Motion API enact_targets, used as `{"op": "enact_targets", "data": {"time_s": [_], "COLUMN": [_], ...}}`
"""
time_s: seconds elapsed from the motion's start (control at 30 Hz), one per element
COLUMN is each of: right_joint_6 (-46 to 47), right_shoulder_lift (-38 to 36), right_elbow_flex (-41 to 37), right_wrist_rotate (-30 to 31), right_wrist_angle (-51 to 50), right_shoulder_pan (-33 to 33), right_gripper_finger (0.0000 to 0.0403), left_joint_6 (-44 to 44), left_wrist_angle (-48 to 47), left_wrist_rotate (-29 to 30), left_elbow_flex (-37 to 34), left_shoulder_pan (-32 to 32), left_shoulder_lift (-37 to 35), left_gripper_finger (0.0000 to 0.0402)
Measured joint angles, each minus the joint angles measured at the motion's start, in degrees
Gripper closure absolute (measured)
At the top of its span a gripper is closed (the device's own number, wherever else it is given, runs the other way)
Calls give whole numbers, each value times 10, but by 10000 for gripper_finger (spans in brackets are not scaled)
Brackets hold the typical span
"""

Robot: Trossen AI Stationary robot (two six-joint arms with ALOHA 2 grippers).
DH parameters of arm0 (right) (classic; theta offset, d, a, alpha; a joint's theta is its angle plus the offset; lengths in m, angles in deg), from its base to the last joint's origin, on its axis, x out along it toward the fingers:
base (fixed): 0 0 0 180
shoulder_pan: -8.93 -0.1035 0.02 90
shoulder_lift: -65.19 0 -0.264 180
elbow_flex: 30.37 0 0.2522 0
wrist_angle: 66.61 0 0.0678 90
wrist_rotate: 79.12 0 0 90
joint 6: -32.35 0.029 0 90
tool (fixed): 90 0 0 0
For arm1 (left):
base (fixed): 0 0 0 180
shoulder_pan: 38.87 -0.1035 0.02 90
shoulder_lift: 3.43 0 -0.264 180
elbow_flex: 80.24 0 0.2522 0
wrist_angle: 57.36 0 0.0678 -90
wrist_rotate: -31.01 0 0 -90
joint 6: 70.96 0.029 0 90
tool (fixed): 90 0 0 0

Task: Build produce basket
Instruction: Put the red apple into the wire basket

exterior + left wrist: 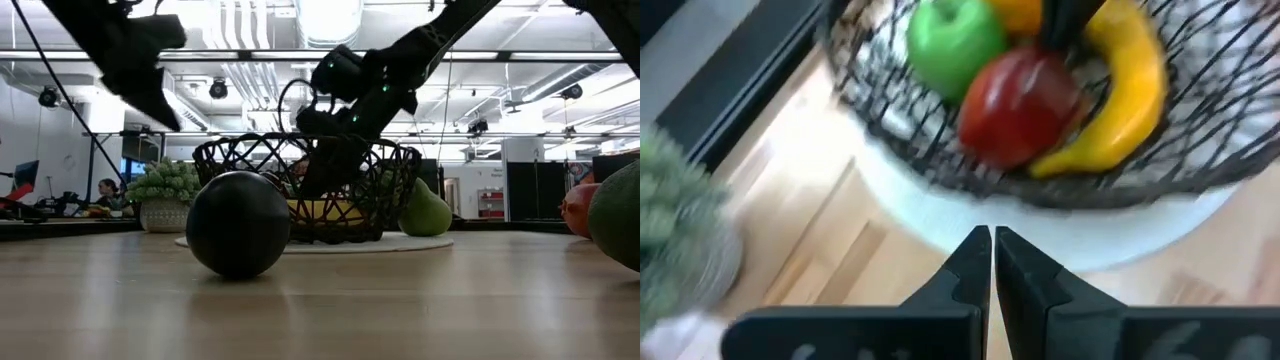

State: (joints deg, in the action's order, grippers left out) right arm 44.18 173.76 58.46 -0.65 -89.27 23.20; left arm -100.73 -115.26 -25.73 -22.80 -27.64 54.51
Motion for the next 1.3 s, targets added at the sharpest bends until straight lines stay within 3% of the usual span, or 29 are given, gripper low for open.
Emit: {"op": "enact_targets", "data": {"time_s": [0.13, 0.37, 0.9, 1.17, 1.3], "right_joint_6": [3, 2, -10, -21, -21], "right_shoulder_lift": [15, 28, 22, 22, 22], "right_elbow_flex": [5, 23, 43, 43, 43], "right_wrist_rotate": [1, -5, -4, 53, 54], "right_wrist_angle": [10, 11, 106, 144, 130], "right_shoulder_pan": [-1, -4, -15, 0, 5], "right_gripper_finger": [394, 394, 394, 394, 394], "left_joint_6": [-15, -12, -12, -14, -14], "left_wrist_angle": [-18, 49, 100, 108, 111], "left_wrist_rotate": [1, 16, 15, 13, 8], "left_elbow_flex": [-21, -65, -69, -68, -64], "left_shoulder_pan": [-1, -8, -8, -8, -8], "left_shoulder_lift": [0, 9, 19, 20, 19], "left_gripper_finger": [400, 400, 400, 400, 400]}}
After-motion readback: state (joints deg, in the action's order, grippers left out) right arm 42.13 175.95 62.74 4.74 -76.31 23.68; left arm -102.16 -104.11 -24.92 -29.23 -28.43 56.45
